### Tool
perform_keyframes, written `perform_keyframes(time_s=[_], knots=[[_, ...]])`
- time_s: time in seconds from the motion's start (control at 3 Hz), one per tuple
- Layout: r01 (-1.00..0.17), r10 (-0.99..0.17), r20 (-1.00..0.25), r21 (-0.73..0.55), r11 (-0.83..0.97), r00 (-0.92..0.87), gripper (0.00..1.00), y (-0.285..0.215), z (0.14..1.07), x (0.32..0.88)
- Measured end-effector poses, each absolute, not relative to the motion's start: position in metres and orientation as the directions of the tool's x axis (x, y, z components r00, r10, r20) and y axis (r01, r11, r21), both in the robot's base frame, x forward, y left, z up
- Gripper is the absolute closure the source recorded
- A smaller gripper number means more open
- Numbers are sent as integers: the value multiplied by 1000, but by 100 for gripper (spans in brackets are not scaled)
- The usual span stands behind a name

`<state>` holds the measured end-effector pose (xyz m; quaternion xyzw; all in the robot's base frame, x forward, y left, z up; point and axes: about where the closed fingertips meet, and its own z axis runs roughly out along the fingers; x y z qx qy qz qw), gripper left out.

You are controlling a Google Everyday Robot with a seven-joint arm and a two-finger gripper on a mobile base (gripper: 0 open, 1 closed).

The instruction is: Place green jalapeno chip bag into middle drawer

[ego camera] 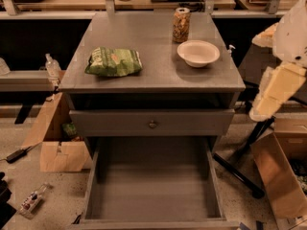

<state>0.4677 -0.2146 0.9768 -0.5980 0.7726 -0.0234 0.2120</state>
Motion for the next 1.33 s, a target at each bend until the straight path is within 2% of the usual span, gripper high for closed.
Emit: perform_keyframes(time_s=[0.67,1.33], knots=[[-808,-802,-587,-415,417,-113,0,-172,991,606],[-771,-786,-610,-454,447,-96,0,-171,1002,620]])
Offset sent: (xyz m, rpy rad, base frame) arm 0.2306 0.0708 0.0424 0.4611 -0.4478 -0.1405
